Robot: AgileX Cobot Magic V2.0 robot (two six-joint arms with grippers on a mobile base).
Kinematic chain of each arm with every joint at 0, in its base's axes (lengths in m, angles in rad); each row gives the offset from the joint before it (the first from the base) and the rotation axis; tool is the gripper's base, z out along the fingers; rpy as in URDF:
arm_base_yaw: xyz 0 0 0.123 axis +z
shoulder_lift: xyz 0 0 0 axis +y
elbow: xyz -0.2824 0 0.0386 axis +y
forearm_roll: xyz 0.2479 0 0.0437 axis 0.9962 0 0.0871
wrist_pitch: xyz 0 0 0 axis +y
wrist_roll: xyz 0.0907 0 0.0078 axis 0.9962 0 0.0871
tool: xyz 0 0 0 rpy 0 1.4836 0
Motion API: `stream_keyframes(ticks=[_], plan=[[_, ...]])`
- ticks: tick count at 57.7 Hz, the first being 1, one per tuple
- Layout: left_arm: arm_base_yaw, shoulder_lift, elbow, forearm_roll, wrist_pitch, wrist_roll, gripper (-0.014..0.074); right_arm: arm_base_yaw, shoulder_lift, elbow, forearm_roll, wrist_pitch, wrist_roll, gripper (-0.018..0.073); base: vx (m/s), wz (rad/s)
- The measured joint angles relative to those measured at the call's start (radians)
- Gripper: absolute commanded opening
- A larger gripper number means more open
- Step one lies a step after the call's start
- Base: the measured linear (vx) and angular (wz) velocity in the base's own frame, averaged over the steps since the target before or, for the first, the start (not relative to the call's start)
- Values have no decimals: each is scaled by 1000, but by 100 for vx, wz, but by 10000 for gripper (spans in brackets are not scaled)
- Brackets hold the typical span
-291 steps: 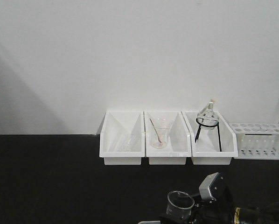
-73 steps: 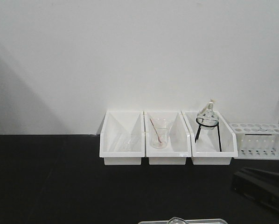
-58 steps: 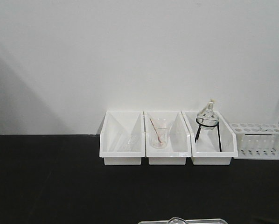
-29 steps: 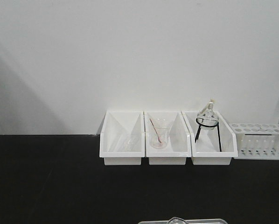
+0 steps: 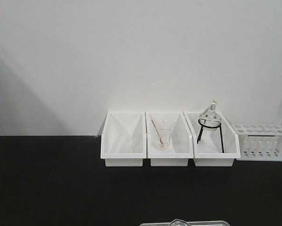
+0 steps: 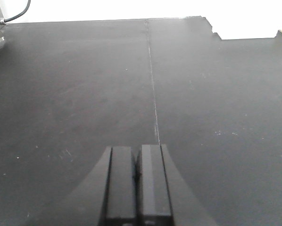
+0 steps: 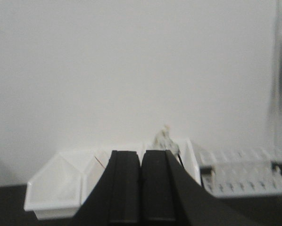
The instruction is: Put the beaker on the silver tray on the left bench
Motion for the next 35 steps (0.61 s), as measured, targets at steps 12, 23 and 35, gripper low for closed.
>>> stream_keyframes(ticks=[12, 23, 35], plan=[[0, 0, 0, 0, 0, 0, 1, 0, 2, 4, 306, 215, -342, -6, 0, 0], [0, 0, 0, 0, 0, 0, 1, 0, 2, 5, 436, 253, -501, -6, 0, 0], [0, 0, 0, 0, 0, 0, 1, 0, -79, 128, 530, 252, -588, -6, 0, 0]])
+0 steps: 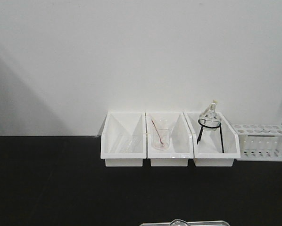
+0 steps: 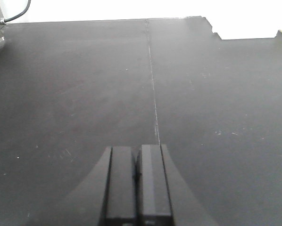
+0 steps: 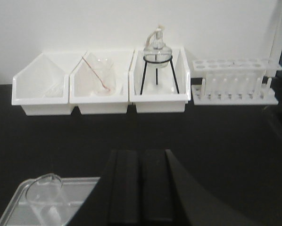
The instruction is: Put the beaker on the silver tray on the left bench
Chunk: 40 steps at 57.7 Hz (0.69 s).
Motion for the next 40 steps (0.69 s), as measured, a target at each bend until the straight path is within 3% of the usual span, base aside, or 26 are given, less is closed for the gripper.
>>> stream_keyframes(ticks=[13, 21, 40], plan=[[0, 0, 0, 0, 0, 0, 1, 0, -275, 299, 29, -80, -12, -6, 0, 0], [0, 0, 0, 0, 0, 0, 1, 0, -435, 452, -31, -126, -12, -6, 0, 0], [0, 0, 0, 0, 1, 0, 1, -1, -485, 485, -50, -133, -15, -6, 0, 0]])
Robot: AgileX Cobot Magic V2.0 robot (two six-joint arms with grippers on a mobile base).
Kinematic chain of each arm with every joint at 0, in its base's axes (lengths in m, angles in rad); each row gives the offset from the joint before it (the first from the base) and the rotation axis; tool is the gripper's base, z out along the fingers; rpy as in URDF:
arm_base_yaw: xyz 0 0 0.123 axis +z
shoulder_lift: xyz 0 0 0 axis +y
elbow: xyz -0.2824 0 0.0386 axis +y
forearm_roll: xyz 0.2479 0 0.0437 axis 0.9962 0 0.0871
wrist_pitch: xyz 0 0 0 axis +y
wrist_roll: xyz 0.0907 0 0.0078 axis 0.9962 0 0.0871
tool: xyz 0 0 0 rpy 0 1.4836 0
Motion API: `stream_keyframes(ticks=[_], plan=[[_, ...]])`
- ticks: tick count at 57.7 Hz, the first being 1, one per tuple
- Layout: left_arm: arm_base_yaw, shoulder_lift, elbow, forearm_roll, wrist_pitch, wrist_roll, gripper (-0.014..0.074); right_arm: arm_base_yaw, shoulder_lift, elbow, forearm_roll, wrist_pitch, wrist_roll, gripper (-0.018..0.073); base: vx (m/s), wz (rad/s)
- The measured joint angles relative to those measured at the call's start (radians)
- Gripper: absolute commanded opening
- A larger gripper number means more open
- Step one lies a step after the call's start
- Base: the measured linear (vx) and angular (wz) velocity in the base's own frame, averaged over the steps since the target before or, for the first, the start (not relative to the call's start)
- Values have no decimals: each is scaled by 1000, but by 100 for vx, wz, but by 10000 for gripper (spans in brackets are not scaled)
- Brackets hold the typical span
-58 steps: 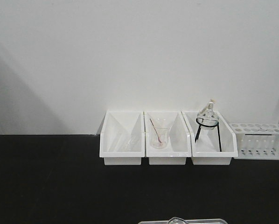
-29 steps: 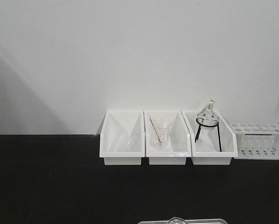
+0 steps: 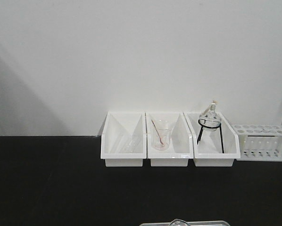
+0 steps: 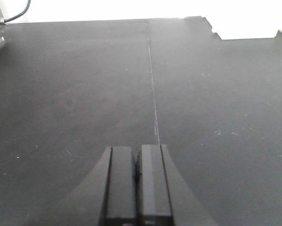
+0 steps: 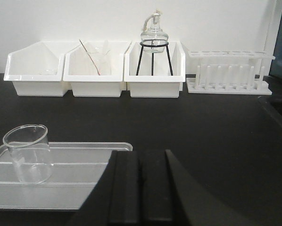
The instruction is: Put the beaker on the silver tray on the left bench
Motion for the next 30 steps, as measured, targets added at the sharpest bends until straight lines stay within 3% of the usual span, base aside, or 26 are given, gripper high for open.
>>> stream_keyframes(ticks=[30], plan=[[0, 0, 0, 0, 0, 0, 1, 0, 0, 0, 0, 0, 0, -6, 0, 0]])
